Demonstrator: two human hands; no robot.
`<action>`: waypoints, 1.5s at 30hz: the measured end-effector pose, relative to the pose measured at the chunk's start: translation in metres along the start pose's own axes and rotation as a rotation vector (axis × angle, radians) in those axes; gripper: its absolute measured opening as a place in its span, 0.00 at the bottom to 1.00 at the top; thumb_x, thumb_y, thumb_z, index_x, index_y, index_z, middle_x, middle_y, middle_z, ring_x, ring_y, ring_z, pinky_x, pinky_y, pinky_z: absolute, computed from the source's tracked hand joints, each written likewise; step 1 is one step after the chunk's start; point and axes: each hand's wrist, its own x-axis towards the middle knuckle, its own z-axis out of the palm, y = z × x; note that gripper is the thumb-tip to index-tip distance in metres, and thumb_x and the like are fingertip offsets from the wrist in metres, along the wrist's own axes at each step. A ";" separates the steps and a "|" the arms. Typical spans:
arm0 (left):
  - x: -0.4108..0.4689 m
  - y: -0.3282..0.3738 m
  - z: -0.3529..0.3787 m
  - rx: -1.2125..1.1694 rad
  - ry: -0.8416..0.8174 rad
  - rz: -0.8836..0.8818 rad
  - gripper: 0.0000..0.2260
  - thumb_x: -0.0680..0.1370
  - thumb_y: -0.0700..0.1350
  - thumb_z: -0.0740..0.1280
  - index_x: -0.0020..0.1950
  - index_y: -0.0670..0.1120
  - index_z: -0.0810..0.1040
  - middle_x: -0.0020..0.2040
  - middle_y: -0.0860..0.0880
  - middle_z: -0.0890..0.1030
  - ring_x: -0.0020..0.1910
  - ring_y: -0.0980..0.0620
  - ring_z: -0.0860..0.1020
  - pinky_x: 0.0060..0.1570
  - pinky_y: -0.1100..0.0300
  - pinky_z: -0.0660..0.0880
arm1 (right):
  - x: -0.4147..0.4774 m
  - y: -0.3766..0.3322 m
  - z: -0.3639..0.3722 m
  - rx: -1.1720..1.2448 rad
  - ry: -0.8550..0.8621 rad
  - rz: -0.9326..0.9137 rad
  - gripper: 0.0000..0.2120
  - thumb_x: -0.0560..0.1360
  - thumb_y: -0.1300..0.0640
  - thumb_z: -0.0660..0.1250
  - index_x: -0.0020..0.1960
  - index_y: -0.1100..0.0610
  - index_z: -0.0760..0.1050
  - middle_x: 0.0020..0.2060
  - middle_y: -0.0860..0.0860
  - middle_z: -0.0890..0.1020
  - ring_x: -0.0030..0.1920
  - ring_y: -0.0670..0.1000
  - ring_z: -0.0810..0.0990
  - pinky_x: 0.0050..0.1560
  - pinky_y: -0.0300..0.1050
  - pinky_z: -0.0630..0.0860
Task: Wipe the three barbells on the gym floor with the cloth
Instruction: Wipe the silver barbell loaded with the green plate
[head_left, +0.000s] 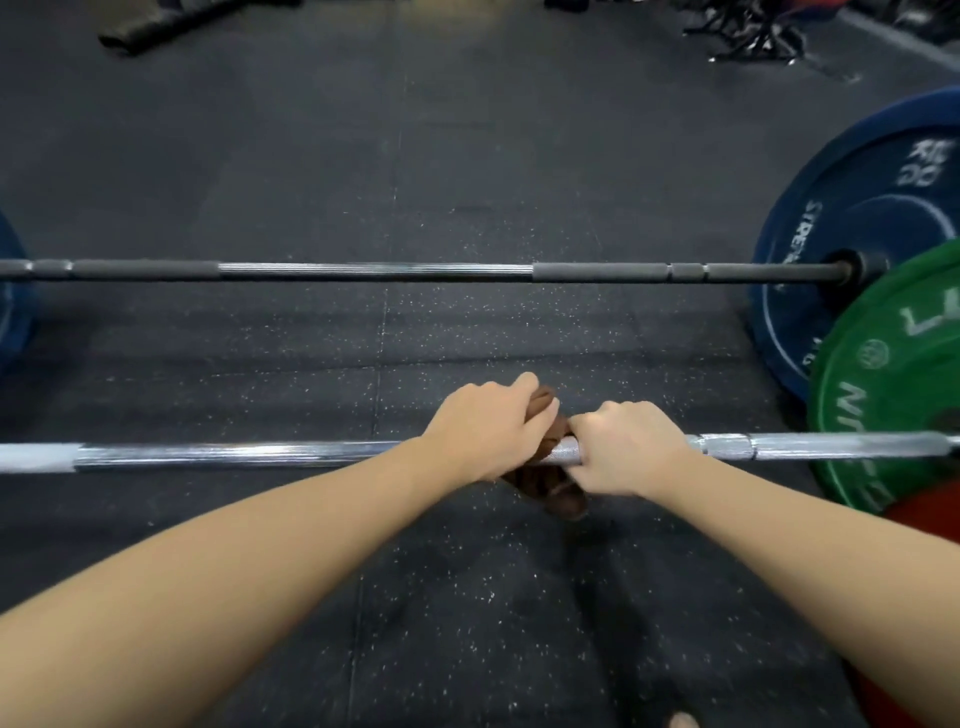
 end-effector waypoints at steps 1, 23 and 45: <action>-0.002 -0.001 -0.001 0.004 -0.003 0.009 0.16 0.86 0.59 0.52 0.55 0.48 0.67 0.48 0.40 0.84 0.46 0.35 0.79 0.45 0.49 0.70 | -0.002 0.005 0.000 0.030 -0.003 -0.011 0.11 0.75 0.40 0.61 0.45 0.48 0.71 0.37 0.46 0.75 0.42 0.56 0.80 0.40 0.47 0.71; 0.037 0.077 0.013 0.010 -0.022 0.055 0.13 0.86 0.58 0.53 0.52 0.48 0.64 0.52 0.40 0.83 0.51 0.35 0.80 0.44 0.50 0.66 | -0.029 0.068 0.015 0.030 0.048 0.118 0.23 0.76 0.32 0.58 0.38 0.51 0.68 0.45 0.51 0.84 0.47 0.57 0.83 0.43 0.47 0.71; 0.038 0.080 0.017 0.040 -0.048 0.041 0.18 0.85 0.61 0.51 0.52 0.47 0.67 0.54 0.41 0.84 0.52 0.36 0.80 0.49 0.48 0.71 | -0.035 0.066 0.017 -0.023 0.053 0.123 0.26 0.77 0.29 0.55 0.45 0.51 0.76 0.46 0.51 0.84 0.46 0.58 0.83 0.42 0.48 0.68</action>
